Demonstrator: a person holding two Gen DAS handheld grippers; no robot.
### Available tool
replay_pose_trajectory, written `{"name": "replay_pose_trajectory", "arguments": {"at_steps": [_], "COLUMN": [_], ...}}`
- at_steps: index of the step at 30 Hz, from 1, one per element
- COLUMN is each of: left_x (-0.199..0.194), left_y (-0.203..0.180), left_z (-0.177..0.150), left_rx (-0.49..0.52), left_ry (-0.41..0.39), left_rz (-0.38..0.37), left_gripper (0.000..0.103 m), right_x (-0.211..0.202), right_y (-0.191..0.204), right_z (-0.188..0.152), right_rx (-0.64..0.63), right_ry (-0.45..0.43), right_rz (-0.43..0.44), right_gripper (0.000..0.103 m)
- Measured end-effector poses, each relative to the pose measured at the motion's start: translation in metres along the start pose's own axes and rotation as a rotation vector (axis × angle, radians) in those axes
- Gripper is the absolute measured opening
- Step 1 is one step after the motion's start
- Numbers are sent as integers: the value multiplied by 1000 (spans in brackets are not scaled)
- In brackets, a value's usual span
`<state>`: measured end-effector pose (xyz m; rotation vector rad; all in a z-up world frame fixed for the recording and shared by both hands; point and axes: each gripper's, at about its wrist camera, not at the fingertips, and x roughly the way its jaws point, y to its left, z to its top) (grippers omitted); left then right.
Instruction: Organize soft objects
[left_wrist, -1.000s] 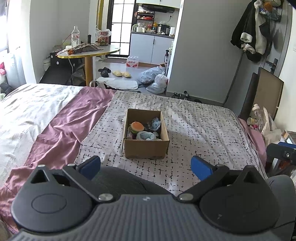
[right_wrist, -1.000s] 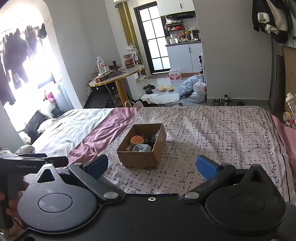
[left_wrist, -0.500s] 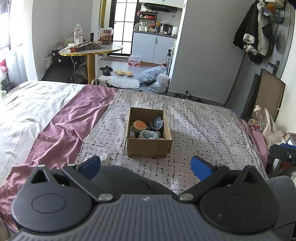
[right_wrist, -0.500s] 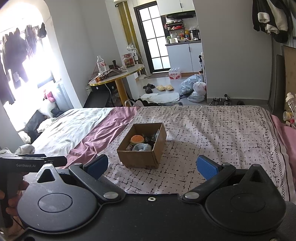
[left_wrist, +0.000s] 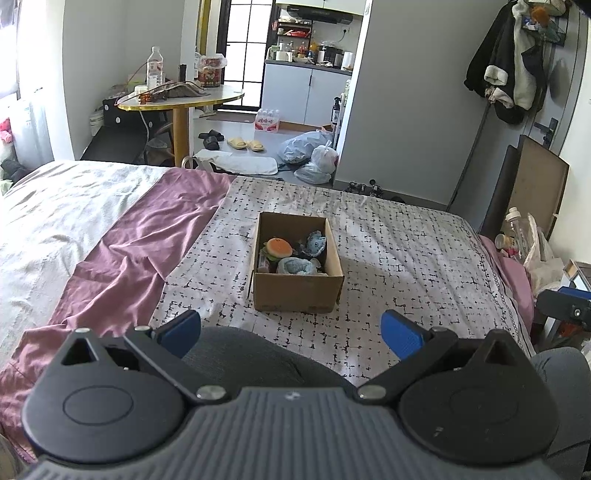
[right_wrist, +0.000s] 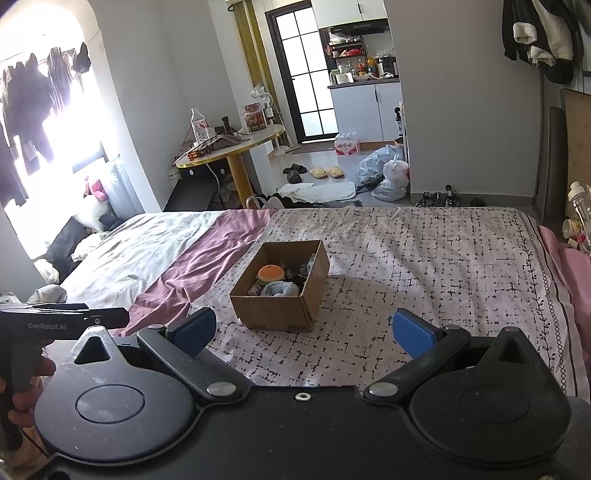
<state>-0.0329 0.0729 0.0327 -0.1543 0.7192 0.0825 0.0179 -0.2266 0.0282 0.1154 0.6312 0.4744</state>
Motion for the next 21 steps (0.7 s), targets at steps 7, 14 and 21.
{"name": "replay_pose_trajectory", "arguments": {"at_steps": [7, 14, 21], "left_x": [2, 2, 2], "left_y": [0, -1, 0], "left_z": [-1, -3, -1], "left_rx": [5, 19, 20], "left_ry": [4, -6, -12], "left_rz": [-3, -5, -4], "left_gripper": [103, 103, 103], "right_x": [2, 5, 9], "right_y": [0, -2, -2], "right_z": [-3, -5, -5], "right_rx": [3, 7, 10], "right_ry": [12, 22, 34], "right_rz": [0, -5, -10], "right_gripper": [103, 103, 103]}}
